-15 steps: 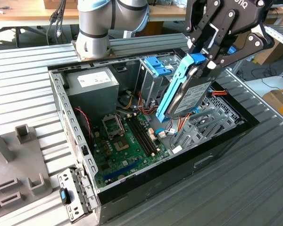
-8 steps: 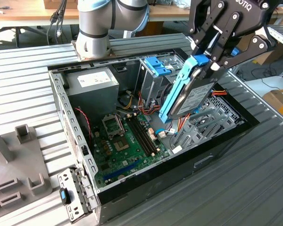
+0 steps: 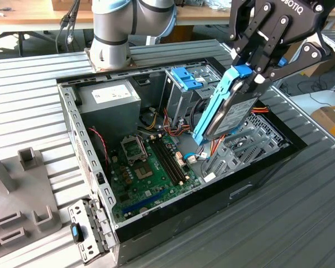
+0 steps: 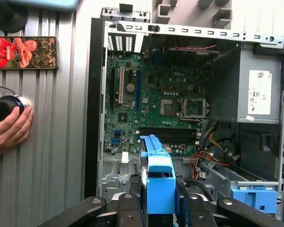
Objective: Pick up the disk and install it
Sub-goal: 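Pick up the disk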
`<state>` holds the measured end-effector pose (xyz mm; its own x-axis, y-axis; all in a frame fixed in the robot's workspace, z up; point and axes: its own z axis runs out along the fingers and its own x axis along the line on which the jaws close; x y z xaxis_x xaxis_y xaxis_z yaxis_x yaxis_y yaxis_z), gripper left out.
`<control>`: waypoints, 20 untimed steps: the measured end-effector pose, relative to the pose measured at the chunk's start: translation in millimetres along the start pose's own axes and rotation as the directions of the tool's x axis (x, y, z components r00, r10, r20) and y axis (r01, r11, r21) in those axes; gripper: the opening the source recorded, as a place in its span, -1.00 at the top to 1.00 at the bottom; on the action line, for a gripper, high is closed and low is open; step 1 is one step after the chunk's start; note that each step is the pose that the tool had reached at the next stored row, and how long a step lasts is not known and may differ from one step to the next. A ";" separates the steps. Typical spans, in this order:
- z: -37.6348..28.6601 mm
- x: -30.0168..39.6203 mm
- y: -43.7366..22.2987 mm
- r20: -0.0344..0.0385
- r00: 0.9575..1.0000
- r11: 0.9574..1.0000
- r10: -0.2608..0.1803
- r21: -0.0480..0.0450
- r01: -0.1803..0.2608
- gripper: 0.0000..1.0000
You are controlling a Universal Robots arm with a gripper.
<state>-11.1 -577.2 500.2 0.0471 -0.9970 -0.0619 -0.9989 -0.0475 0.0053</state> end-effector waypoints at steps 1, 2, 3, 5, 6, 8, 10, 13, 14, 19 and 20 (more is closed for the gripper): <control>0.0 0.0 -0.5 0.000 1.000 1.000 0.000 0.000 0.000 0.27; -0.1 0.0 -0.5 0.000 1.000 1.000 0.000 0.000 0.000 0.27; -0.1 0.0 -0.6 0.000 1.000 1.000 0.000 0.000 0.000 0.27; -0.1 0.1 -2.6 0.000 1.000 1.000 0.000 0.000 0.000 0.27; -0.1 0.3 -6.6 0.000 1.000 1.000 0.000 0.000 0.000 0.27; -0.1 0.6 -13.7 0.000 1.000 1.000 0.000 0.000 0.000 0.27; -0.3 1.0 -22.6 0.000 1.000 1.000 0.000 0.000 0.000 0.27; -0.3 1.8 -39.3 0.000 1.000 1.000 0.000 0.000 0.000 0.27; -0.4 2.0 -42.8 0.000 1.000 1.000 0.000 0.000 0.000 0.27; -0.6 3.2 -68.0 0.000 1.000 1.000 0.000 0.000 0.000 0.27; -0.6 3.3 -71.2 0.000 1.000 1.000 0.000 0.000 0.000 0.27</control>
<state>60.1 -577.1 500.3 0.0472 -0.9970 -0.0618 -0.9989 -0.0476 0.0053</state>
